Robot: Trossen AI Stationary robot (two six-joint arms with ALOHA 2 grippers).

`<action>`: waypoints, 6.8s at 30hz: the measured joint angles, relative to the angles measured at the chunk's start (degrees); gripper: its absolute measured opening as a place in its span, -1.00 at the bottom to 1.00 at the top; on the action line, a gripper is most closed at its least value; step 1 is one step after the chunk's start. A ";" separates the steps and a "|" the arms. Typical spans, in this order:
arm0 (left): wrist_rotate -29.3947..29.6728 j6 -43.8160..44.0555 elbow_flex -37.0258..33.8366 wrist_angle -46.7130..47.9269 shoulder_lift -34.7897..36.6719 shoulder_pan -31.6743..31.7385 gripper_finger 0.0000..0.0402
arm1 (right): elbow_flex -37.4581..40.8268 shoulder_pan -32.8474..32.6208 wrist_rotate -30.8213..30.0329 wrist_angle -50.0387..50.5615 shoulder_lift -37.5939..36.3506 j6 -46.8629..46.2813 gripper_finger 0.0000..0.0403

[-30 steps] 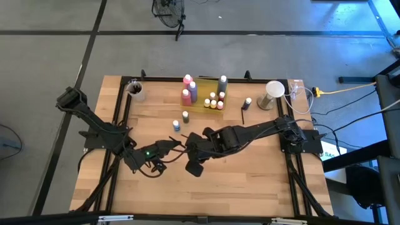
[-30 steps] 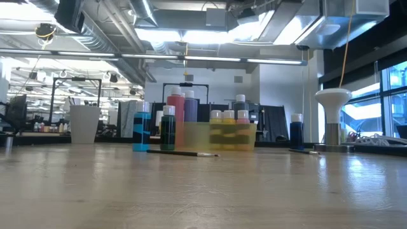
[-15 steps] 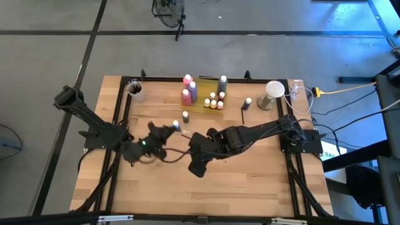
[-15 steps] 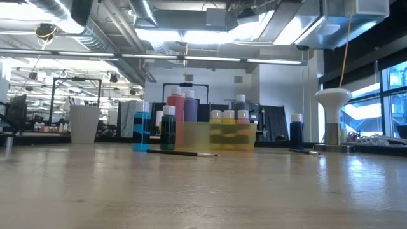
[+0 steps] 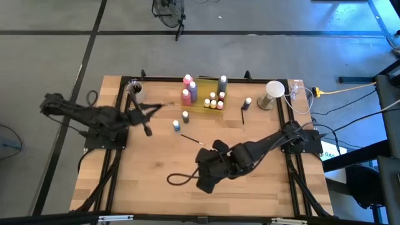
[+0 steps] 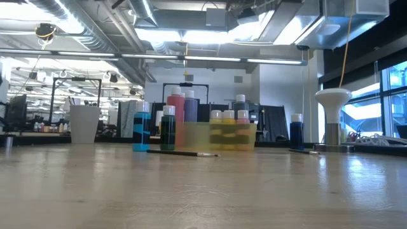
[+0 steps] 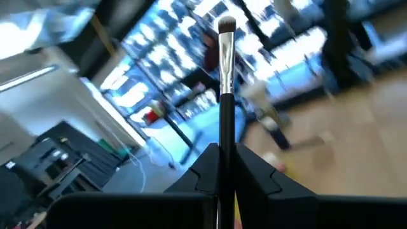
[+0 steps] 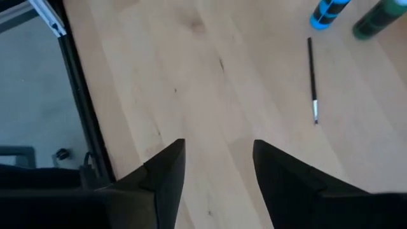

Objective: Pick & Place Paint Supplies
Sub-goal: Put the silver paintbrush into the white cup

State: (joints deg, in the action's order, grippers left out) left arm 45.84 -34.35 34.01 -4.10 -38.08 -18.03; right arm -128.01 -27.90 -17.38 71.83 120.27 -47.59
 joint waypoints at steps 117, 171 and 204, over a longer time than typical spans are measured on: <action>-43.87 15.83 -17.71 -84.43 -28.14 2.42 -0.90 | 0.04 9.38 -10.70 -55.23 0.00 63.23 -0.89; 7.05 -14.30 -4.67 -56.54 -20.51 -17.06 -0.44 | 0.02 9.49 -27.46 -35.17 0.04 51.87 -0.92; -7.19 -0.16 -4.67 -54.03 -20.55 -5.88 -0.69 | 0.02 10.01 -26.30 -34.69 0.00 51.89 -0.92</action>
State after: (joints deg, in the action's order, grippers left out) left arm 38.65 -34.50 29.34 -58.13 -58.63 -23.91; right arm -127.98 -17.89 -43.68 37.15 120.27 4.29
